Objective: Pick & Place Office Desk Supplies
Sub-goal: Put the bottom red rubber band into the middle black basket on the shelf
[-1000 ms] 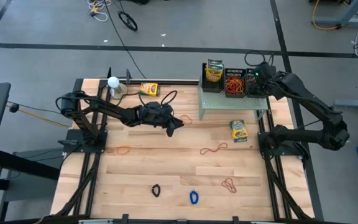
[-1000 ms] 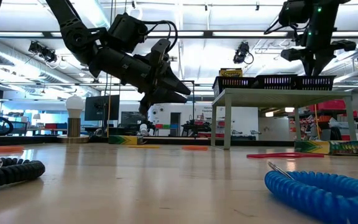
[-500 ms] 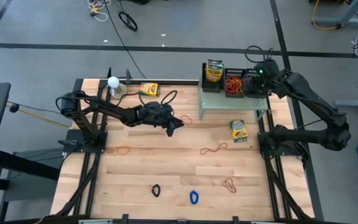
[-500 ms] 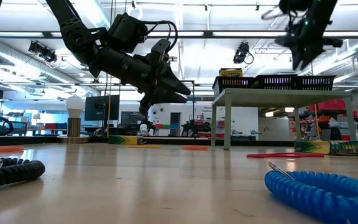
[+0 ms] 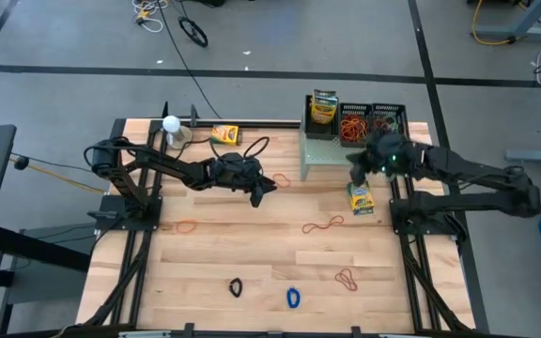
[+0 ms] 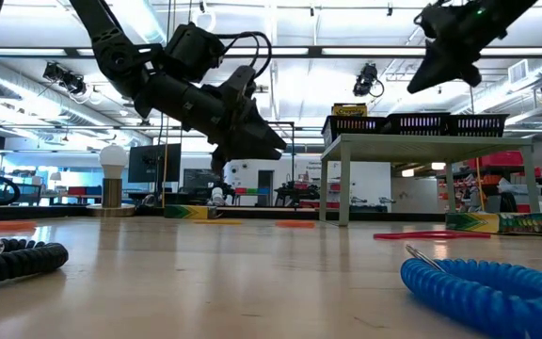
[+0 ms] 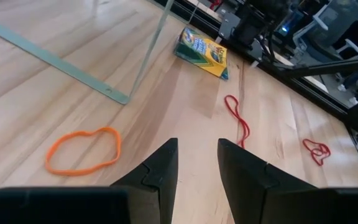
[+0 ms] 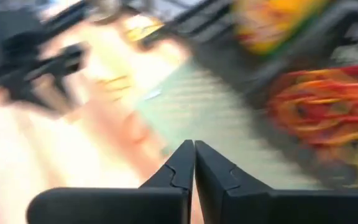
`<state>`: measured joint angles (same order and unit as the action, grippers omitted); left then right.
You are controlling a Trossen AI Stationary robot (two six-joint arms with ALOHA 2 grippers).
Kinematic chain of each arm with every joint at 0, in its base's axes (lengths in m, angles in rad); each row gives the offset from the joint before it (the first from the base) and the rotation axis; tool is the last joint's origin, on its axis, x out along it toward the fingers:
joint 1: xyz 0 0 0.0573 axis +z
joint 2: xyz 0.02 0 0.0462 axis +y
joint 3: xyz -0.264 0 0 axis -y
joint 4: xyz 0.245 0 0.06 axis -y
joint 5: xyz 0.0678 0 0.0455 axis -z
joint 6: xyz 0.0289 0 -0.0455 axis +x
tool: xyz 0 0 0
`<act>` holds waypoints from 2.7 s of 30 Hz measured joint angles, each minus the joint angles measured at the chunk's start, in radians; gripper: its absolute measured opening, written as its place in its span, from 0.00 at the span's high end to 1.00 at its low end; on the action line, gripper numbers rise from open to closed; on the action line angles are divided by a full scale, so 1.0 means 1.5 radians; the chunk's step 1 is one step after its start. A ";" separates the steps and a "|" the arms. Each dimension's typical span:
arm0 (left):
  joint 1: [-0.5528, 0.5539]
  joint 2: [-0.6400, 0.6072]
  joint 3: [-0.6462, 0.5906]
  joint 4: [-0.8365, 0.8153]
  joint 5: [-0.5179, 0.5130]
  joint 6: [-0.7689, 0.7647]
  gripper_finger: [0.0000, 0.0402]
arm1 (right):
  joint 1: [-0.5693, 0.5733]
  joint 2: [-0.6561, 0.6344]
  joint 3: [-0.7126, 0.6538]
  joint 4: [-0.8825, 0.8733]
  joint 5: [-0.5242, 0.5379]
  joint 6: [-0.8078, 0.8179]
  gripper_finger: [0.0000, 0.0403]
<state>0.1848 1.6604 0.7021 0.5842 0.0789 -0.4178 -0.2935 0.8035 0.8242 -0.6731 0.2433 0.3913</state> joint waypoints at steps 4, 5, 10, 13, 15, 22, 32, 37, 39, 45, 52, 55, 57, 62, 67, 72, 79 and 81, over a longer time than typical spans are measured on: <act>0.000 0.000 0.000 0.000 -0.010 0.005 0.70 | 0.112 0.002 -0.018 -0.019 -0.002 0.049 0.99; 0.000 0.000 0.000 0.000 -0.015 0.007 0.70 | 0.142 0.006 -0.022 -0.019 0.008 0.068 0.98; -0.001 0.000 0.000 0.001 -0.014 0.031 0.70 | 0.285 0.036 -0.051 -0.019 0.058 0.174 0.96; -0.002 0.000 0.000 0.015 0.018 0.054 0.70 | 0.359 0.067 -0.060 -0.025 0.058 0.260 0.96; -0.006 0.000 0.000 0.020 0.038 0.071 0.71 | 0.408 0.091 -0.061 -0.022 0.048 0.319 0.96; -0.024 0.027 0.000 0.065 0.061 0.117 0.88 | 0.547 0.203 -0.061 -0.013 0.013 0.504 0.96; -0.031 0.051 0.000 0.112 0.142 0.130 0.99 | 0.654 0.359 0.009 0.027 -0.005 0.631 0.96; -0.042 0.051 -0.015 0.126 0.156 0.124 0.99 | 0.690 0.446 0.064 0.017 -0.035 0.685 0.96; -0.046 0.051 -0.035 0.143 0.152 0.113 0.99 | 0.706 0.477 0.072 0.011 -0.052 0.724 0.96; -0.045 0.051 -0.086 0.184 0.149 0.066 0.99 | 0.736 0.522 0.077 0.003 -0.109 0.843 0.86; -0.046 0.051 -0.092 0.206 0.149 0.048 0.99 | 0.741 0.553 0.077 -0.006 -0.118 0.834 0.66; -0.046 0.051 -0.092 0.206 0.141 0.044 0.99 | 0.740 0.574 0.077 0.003 -0.127 0.817 0.63; -0.048 0.051 -0.092 0.206 0.137 0.044 0.99 | 0.741 0.588 0.077 0.008 -0.131 0.813 0.63; -0.057 0.051 -0.092 0.205 0.121 0.045 0.99 | 0.741 0.612 0.077 0.006 -0.135 0.812 0.70; -0.065 0.051 -0.092 0.202 0.105 0.045 0.99 | 0.740 0.616 0.078 0.006 -0.131 0.798 0.82; -0.067 0.050 -0.092 0.202 0.098 0.041 0.99 | 0.740 0.615 0.079 0.017 -0.130 0.793 0.95; -0.067 0.050 -0.092 0.202 0.097 0.033 0.99 | 0.738 0.571 0.107 0.010 -0.089 0.750 0.98; -0.067 0.050 -0.092 0.202 0.097 0.033 0.99 | 0.734 0.547 0.120 -0.005 -0.064 0.736 0.99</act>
<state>0.0841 1.7359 0.5648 0.8866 0.2240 -0.3687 0.8068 1.6237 1.0039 -0.6811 0.1476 1.4957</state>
